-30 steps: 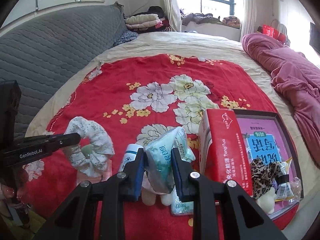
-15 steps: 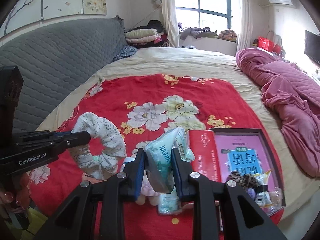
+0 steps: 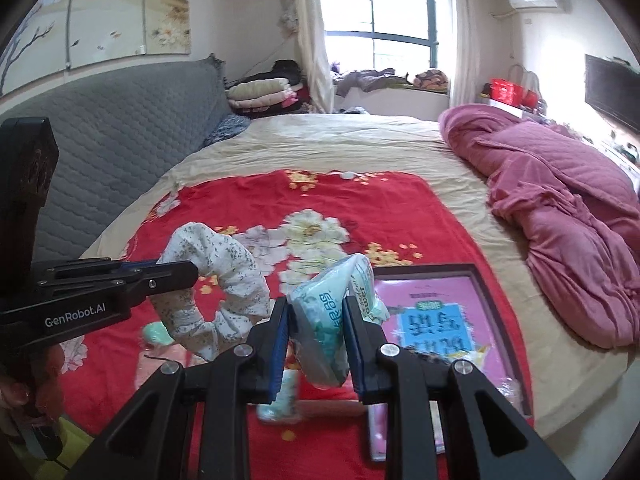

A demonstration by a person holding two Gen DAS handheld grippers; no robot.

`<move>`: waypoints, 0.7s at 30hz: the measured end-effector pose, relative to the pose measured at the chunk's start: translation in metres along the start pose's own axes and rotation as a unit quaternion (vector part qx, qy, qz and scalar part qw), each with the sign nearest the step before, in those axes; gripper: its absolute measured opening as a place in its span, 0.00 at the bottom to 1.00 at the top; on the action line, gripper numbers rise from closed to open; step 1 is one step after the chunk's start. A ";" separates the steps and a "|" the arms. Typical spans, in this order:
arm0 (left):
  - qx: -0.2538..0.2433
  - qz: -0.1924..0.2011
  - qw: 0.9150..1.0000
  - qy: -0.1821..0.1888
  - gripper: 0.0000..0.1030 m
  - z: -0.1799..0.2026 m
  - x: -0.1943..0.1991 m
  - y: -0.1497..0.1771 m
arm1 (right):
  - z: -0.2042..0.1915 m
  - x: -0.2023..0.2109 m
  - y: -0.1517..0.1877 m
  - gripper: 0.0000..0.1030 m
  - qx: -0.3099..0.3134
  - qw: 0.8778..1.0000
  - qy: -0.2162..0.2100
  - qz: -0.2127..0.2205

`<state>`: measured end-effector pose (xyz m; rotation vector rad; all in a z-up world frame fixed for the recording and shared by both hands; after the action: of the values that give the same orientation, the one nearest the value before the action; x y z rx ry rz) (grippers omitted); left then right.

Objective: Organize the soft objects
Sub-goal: 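Lift and carry the scrunchie and packet with both tools over the box lid, then lower the scrunchie and packet with both tools onto the pink book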

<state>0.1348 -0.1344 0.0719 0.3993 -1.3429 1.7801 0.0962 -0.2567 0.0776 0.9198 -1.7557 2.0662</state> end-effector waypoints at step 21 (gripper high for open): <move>-0.067 -0.067 0.995 0.027 0.09 0.098 -0.104 0.021 | 0.124 0.000 0.051 0.26 -0.075 0.994 0.069 -0.028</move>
<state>0.1571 -0.2684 0.0240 0.3565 -1.3575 1.5709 0.1019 -0.3869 0.0456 0.7550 -1.7621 1.8863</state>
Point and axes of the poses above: each gripper's, at about its wrist camera, not at the fingertips, and x roughly against the way its jaws point, z to its right, y to its underside, the point moved 5 cm from there along -x, roughly the way its jaws point, and after that the axes turned 9 degrees about x, right-handed, at the moved point
